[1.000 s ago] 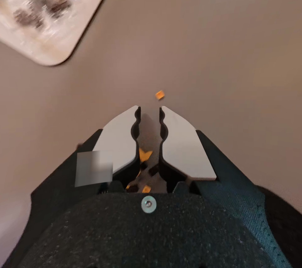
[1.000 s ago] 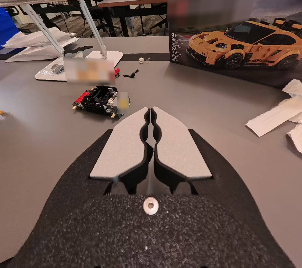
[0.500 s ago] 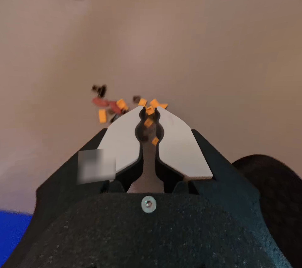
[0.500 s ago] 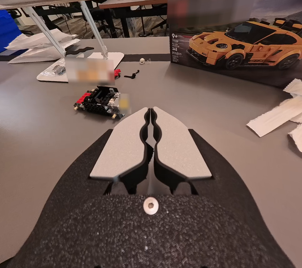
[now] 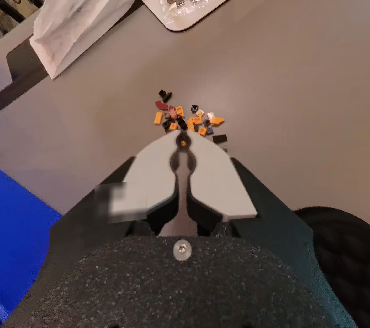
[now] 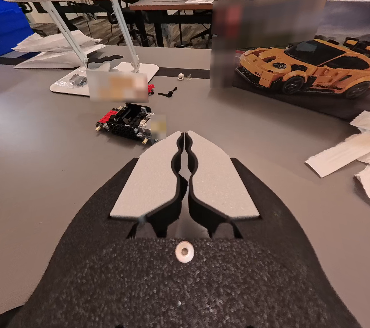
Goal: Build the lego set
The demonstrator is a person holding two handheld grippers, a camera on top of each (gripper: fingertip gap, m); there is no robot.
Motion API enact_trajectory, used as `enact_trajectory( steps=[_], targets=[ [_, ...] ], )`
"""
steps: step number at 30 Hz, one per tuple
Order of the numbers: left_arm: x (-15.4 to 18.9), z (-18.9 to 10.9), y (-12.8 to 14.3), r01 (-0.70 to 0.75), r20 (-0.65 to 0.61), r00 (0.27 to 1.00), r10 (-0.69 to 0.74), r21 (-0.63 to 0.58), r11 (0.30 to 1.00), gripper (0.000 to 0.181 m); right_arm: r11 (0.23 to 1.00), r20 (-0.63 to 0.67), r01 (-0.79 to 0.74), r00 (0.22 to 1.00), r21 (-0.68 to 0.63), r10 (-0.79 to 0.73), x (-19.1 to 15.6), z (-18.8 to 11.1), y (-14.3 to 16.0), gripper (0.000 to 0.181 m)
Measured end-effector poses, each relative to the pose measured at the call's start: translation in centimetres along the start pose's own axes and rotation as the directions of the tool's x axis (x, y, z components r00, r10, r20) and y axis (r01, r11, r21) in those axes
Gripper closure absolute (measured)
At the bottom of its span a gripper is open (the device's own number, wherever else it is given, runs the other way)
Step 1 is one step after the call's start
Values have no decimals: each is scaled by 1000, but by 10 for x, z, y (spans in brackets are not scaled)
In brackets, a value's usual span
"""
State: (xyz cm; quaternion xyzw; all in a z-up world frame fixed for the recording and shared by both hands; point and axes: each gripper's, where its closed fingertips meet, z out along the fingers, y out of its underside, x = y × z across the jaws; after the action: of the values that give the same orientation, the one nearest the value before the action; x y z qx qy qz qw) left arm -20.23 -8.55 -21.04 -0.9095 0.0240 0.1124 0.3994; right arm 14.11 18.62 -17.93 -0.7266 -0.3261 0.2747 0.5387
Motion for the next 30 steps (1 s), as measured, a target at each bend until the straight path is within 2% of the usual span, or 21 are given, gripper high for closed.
enact_trajectory(
  steps=[3, 7, 9, 11, 16, 18, 20, 23, 27, 30],
  targets=[
    [21, -5, 18, 84, -105, 991, -88, -49, 995, 181, 1000, 2, 19, 1000, 4, -19, -2, 0, -1, 181],
    [45, -7, 24, 101, -190, 976, -106, -41, 994, 181, 999, -1, 45, 999, 2, -45, -5, -1, 0, 181],
    [53, -2, 26, 88, -218, 971, -97, -54, 995, 168, 998, -2, 55, 998, -2, -55, -5, 0, 0, 181],
    [57, 6, 34, 70, -235, 967, -94, -111, 991, 166, 998, -6, 66, 998, -2, -66, -6, -1, 0, 181],
    [47, 18, 29, 83, -213, 971, -104, -106, 991, 174, 997, -18, 74, 997, -2, -74, -4, -3, 0, 181],
    [36, 24, 27, 81, -165, 981, -98, -103, 991, 178, 997, -18, 74, 997, -4, -74, -4, -2, 1, 181],
    [27, 28, 26, 80, -122, 988, -93, -107, 991, 178, 997, -15, 76, 997, -9, -76, -5, -2, 2, 181],
    [14, 26, 24, 76, -53, 995, -81, -87, 993, 167, 997, -14, 75, 997, -12, -76, -4, -1, 2, 181],
    [21, 17, 17, 113, -95, 989, -117, -38, 993, 165, 998, -5, 66, 998, -15, -67, -5, 0, 3, 181],
    [40, 18, 14, 89, -189, 978, -93, -30, 996, 165, 998, -2, 68, 998, -13, -68, -5, -1, 3, 181]
  ],
)
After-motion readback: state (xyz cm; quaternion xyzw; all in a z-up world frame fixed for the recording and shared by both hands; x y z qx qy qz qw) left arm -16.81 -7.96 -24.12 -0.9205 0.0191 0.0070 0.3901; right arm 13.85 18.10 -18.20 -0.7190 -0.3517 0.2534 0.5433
